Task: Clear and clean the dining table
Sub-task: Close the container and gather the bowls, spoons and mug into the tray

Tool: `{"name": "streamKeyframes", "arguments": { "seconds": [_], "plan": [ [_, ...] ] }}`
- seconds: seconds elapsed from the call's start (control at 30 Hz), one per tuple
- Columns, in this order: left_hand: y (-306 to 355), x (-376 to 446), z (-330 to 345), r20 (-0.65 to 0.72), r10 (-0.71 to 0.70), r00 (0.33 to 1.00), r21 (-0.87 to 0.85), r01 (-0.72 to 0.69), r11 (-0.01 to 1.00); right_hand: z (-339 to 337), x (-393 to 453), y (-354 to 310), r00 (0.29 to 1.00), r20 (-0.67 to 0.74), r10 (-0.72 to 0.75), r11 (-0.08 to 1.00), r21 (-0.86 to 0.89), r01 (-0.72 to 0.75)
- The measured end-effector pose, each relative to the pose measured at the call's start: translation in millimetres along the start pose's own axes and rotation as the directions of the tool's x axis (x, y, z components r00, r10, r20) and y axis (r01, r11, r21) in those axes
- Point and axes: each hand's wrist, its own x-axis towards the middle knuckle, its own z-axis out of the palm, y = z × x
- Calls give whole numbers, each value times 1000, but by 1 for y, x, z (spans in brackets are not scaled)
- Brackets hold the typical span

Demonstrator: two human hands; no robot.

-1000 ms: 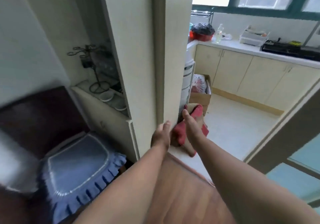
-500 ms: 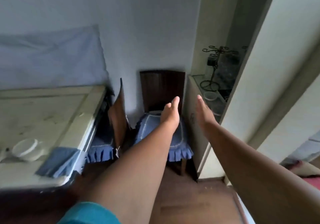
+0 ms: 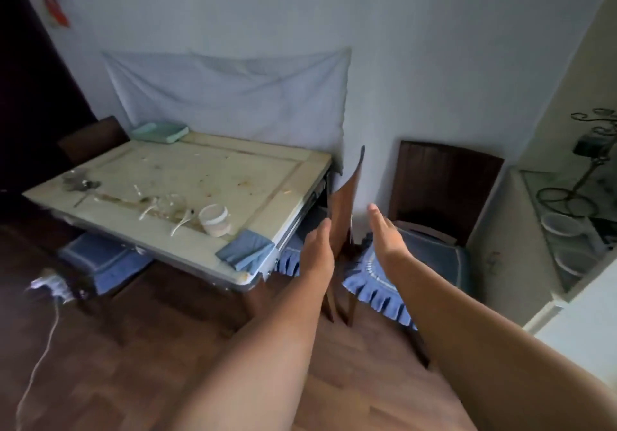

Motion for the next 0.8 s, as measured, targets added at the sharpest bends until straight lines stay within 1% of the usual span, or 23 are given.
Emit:
{"name": "streamKeyframes", "arguments": {
  "seconds": [0.17, 0.2, 0.3, 0.47, 0.57, 0.67, 0.8],
  "plan": [
    [-1, 27, -63, -110, 12, 994, -13, -14, 1000, 64, 1, -12, 996, 73, -48, 997, -49, 52],
    [-1, 36, -85, -132, 15, 991, -18, -17, 1000, 89, 1, -17, 994, 97, -50, 996, -67, 56],
    [-1, 47, -112, -147, 55, 988, -2, -56, 998, 116, 4, -24, 989, 138, -46, 995, -78, 57],
    [6, 79, -191, -208, 2, 978, -70, -17, 997, 204, 7, -50, 976, 206, -68, 990, -107, 91],
    [9, 101, -243, -247, 16, 969, -67, -34, 997, 264, 7, -63, 964, 250, -90, 988, -100, 118],
    [10, 114, -276, -250, 37, 968, -7, -40, 999, 303, 6, -65, 961, 264, -78, 992, -75, 101],
    [8, 133, -318, -273, 31, 962, 13, -28, 1000, 352, 7, -73, 955, 286, -83, 990, -90, 113]
  ]
}}
